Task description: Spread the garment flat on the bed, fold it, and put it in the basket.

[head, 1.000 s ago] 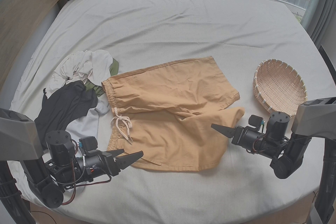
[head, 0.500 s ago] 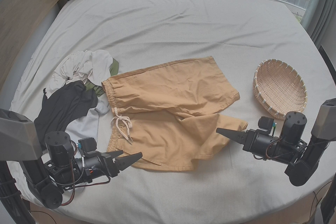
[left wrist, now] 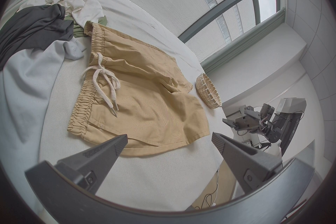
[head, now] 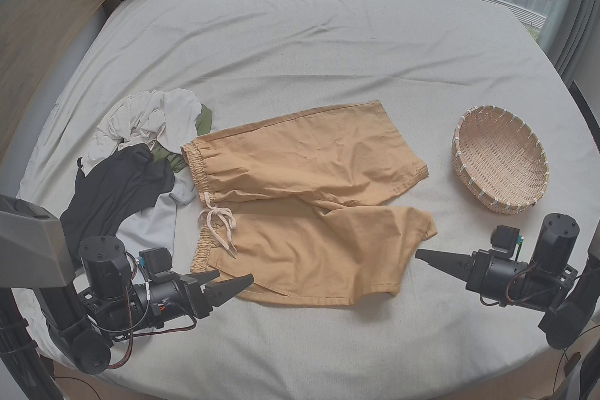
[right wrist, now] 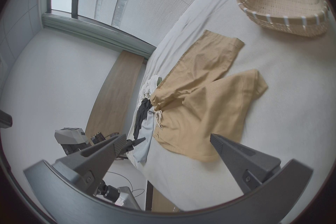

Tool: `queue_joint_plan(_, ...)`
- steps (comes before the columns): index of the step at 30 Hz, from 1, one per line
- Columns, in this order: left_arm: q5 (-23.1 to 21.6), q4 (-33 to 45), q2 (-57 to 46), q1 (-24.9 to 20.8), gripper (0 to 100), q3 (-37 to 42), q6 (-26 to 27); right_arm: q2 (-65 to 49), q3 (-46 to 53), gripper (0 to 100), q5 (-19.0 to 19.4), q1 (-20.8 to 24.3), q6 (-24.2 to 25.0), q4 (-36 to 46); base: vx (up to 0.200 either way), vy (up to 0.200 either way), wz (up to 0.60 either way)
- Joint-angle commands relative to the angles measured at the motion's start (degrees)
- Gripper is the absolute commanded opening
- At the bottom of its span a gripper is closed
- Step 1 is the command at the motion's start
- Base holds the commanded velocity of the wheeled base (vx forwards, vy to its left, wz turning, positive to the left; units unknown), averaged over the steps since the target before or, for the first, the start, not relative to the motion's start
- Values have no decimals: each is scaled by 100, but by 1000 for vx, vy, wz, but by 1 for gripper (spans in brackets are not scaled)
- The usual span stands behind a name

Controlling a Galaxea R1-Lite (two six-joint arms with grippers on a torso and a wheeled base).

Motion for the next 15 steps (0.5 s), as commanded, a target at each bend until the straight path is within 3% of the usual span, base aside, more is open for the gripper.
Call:
queue_joint_plan(1,-1,-1,32,8,100,11,-3,-134,413,100,27,-327,-145,3,0,0,0)
queue_joint_plan(7,-1,-1,24,-1,100,20,-3,587,264,100,27,-766,-628,3,0,0,0)
queue_joint_plan(15,-1,-1,32,-1,100,2,-3,1273,-457,100,-8,-1013,-628,-15,0,0,0)
